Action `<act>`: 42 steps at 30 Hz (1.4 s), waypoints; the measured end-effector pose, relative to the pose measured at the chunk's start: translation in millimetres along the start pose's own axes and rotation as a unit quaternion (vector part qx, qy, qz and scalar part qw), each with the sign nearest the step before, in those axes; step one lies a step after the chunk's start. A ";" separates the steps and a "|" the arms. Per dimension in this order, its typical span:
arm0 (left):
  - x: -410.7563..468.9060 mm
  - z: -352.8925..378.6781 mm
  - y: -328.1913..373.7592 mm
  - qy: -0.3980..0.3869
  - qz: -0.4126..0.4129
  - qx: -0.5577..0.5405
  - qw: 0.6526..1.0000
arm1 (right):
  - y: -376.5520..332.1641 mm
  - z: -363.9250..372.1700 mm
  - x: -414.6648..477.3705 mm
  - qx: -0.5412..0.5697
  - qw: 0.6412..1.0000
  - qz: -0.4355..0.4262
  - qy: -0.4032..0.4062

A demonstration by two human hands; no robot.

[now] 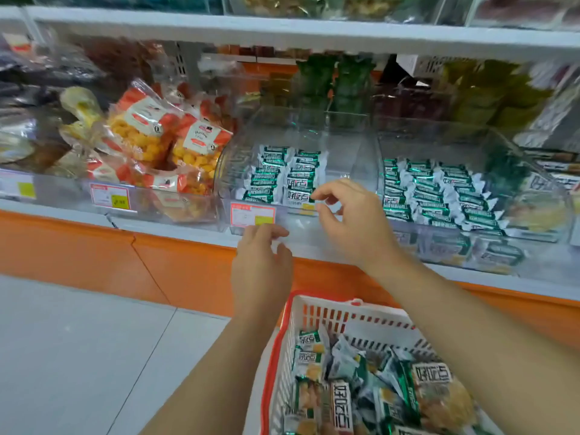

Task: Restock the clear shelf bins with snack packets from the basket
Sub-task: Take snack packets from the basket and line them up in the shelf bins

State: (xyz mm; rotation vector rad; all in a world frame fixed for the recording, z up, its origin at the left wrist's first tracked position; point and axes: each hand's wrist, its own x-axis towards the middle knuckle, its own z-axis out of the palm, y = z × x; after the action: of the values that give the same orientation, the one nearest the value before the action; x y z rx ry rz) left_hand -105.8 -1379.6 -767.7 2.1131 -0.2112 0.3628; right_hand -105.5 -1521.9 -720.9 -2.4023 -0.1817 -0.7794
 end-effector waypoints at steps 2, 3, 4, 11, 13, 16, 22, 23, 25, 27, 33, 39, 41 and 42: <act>-18.2 12.7 -9.4 -0.066 -0.021 0.050 0.996 | 3.0 -3.1 -40.2 0.017 1.000 0.007 0.001; -28.2 20.2 -15.4 -0.097 -0.033 0.075 0.992 | 8.9 -2.3 -61.0 0.024 0.999 0.033 -0.015; -39.0 27.4 -21.5 -0.127 -0.044 0.093 0.987 | 17.8 0.1 -82.4 0.029 0.996 0.071 -0.040; -117.1 79.1 -65.2 -0.283 -0.143 0.147 0.937 | 91.1 20.2 -210.0 0.002 0.888 0.339 -0.311; -134.5 92.2 -78.4 -0.342 -0.169 0.166 0.909 | 106.0 22.8 -231.0 -0.011 0.857 0.358 -0.372; -146.8 108.8 -94.9 -0.414 -0.177 0.201 0.870 | 122.8 28.5 -246.7 -0.016 0.823 0.380 -0.422; -145.8 141.0 -116.3 -0.403 -0.233 0.199 0.862 | 141.3 38.9 -265.6 -0.073 0.780 0.363 -0.505; -144.9 146.9 -120.2 -0.386 -0.250 0.196 0.866 | 143.5 41.1 -267.6 -0.082 0.783 0.358 -0.502; -143.3 155.8 -127.8 -0.349 -0.272 0.204 0.873 | 147.3 45.5 -269.6 -0.095 0.792 0.353 -0.489; -143.2 162.0 -135.2 -0.331 -0.287 0.215 0.873 | 152.0 47.9 -269.6 -0.097 0.792 0.351 -0.489; -144.5 166.0 -136.8 -0.300 -0.307 0.191 0.883 | 159.2 48.8 -269.0 -0.083 0.790 0.359 -0.489; -139.6 160.8 -126.4 -0.303 -0.337 0.095 0.886 | 151.4 47.8 -263.6 -0.061 0.787 0.394 -0.471; -136.8 157.4 -121.3 -0.327 -0.344 0.078 0.877 | 144.8 46.0 -255.7 -0.037 0.806 0.414 -0.421; -135.4 154.6 -117.9 -0.344 -0.335 0.068 0.875 | 141.6 44.9 -250.5 -0.023 0.818 0.425 -0.387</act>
State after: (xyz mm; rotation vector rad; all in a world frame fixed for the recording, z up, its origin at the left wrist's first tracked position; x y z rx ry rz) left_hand -172.1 -1445.7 -985.3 2.2193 0.1568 -0.8192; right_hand -246.0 -1597.4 -964.6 -2.3367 0.5747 0.6186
